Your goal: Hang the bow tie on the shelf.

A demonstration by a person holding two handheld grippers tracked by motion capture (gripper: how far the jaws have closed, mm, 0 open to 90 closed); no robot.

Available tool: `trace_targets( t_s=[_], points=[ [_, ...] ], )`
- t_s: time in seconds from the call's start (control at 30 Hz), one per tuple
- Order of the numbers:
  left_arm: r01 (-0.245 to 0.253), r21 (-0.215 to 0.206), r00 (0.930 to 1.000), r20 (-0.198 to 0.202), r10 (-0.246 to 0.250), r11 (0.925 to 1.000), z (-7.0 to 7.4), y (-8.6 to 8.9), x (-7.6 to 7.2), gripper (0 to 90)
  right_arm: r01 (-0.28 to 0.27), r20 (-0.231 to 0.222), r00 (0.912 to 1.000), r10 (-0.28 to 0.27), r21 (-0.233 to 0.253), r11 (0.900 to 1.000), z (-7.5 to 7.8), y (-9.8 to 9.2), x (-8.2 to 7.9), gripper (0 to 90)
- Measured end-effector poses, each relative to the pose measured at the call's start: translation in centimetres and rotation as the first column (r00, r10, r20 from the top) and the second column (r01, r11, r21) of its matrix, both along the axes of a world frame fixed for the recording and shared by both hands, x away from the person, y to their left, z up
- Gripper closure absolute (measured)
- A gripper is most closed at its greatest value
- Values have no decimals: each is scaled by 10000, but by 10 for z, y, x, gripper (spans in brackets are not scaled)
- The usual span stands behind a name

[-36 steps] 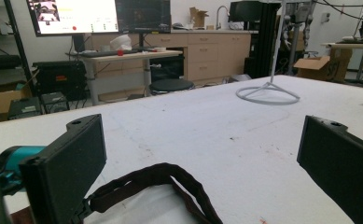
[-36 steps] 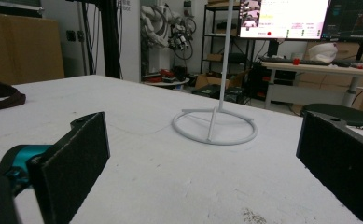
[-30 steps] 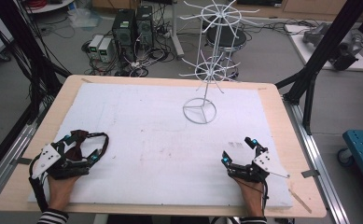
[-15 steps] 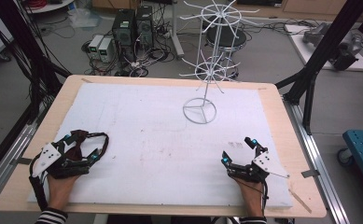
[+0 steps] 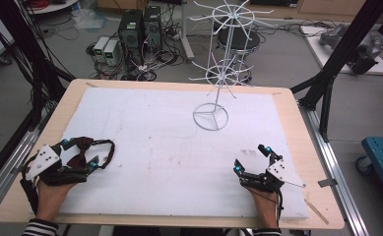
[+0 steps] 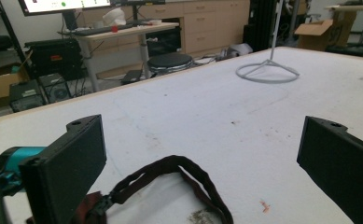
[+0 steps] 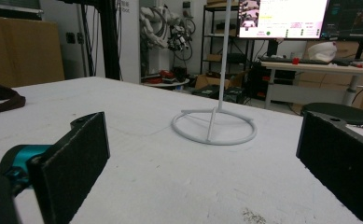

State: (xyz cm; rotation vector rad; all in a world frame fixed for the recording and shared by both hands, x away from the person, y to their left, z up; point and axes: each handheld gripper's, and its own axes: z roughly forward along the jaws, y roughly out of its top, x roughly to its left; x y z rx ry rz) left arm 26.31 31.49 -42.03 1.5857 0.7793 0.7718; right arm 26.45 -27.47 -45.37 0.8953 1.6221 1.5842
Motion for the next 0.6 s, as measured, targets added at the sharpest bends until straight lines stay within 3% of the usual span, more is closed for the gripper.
trace_targets(
  t_s=[0.17,0.37,0.47,0.53,0.6],
  points=[
    [-15,760,9996,-295,37,9971,16,4,-1,17,-12,6,10000,12,-13,10000,0,0,0,19],
    [-234,1209,9964,-787,331,9924,35,11,0,17,-11,86,10000,11,-23,10000,0,0,1,19],
    [-351,1321,9927,-1097,498,9906,39,14,1,17,-3,90,10000,4,-37,10000,0,0,1,19],
    [-435,1554,9839,-1645,693,9869,42,17,3,17,1,93,10000,-1,-47,10000,0,0,1,19],
    [-466,1606,9797,-1851,765,9859,43,19,4,17,-8,58,10000,8,-27,10000,0,0,0,19]
  ],
)
